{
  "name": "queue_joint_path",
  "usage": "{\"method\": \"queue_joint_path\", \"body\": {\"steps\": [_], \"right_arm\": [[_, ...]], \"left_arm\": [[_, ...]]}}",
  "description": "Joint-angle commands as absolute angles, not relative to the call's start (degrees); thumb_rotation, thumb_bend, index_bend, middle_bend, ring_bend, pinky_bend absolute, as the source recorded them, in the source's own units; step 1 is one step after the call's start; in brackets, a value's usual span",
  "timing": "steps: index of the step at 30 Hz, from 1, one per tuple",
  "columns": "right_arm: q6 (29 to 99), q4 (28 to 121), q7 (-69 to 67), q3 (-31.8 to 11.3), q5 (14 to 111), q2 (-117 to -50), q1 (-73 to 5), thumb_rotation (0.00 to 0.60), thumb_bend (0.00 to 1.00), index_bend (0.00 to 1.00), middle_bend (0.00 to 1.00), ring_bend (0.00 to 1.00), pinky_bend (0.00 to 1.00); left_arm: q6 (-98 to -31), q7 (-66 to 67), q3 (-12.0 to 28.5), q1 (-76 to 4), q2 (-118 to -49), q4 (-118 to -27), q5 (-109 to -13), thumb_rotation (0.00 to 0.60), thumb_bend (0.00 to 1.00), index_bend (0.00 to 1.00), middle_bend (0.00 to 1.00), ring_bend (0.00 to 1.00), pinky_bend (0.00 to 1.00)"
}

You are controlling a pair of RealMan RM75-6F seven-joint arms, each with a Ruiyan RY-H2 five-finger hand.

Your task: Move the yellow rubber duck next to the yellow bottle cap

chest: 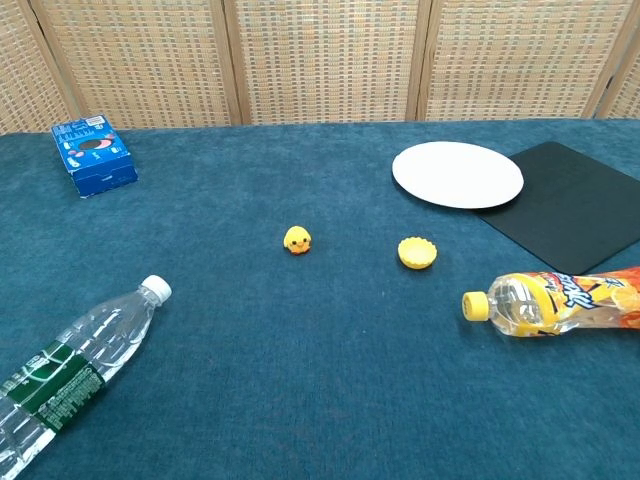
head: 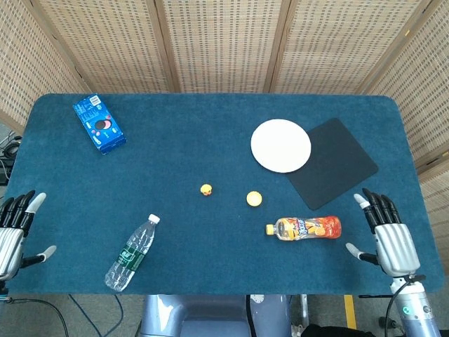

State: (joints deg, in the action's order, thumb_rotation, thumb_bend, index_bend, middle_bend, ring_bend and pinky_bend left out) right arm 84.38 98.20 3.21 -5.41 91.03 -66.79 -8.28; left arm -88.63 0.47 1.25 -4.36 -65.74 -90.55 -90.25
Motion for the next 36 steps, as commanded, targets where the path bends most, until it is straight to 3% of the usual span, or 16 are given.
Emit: {"method": "queue_joint_path", "body": {"steps": [1,10,19,25,36], "right_arm": [[79.4,104.5,9.0,-8.4,89.2,-65.8,-12.7,0.6,0.0,0.0,0.0,0.0,0.0],[67.9,111.9,20.9,-16.2,75.2,-71.4,-23.5,0.6,0.0,0.06,0.0,0.0,0.0],[64.6,111.4,38.0,-22.1,60.3,-80.6,-35.8,0.6,0.0,0.19,0.0,0.0,0.0],[65.4,108.6,44.4,-23.4,53.5,-87.6,-42.5,0.6,0.0,0.29,0.0,0.0,0.0],[65.1,100.5,48.2,-22.9,45.7,-97.3,-50.3,0.6,0.03,0.31,0.0,0.0,0.01]], "left_arm": [[-88.2,0.0,1.2,-4.5,-65.7,-90.4,-90.1,0.6,0.11,0.0,0.0,0.0,0.0],[-86.7,-2.5,1.3,-5.1,-65.6,-89.4,-89.3,0.6,0.11,0.0,0.0,0.0,0.0],[-85.3,-3.8,1.3,-5.7,-65.8,-88.7,-89.0,0.6,0.11,0.0,0.0,0.0,0.0],[-84.5,-4.2,1.2,-6.3,-66.6,-87.7,-89.2,0.6,0.11,0.0,0.0,0.0,0.0],[-83.2,-5.5,1.1,-6.7,-66.9,-86.8,-88.3,0.6,0.11,0.0,0.0,0.0,0.0]]}}
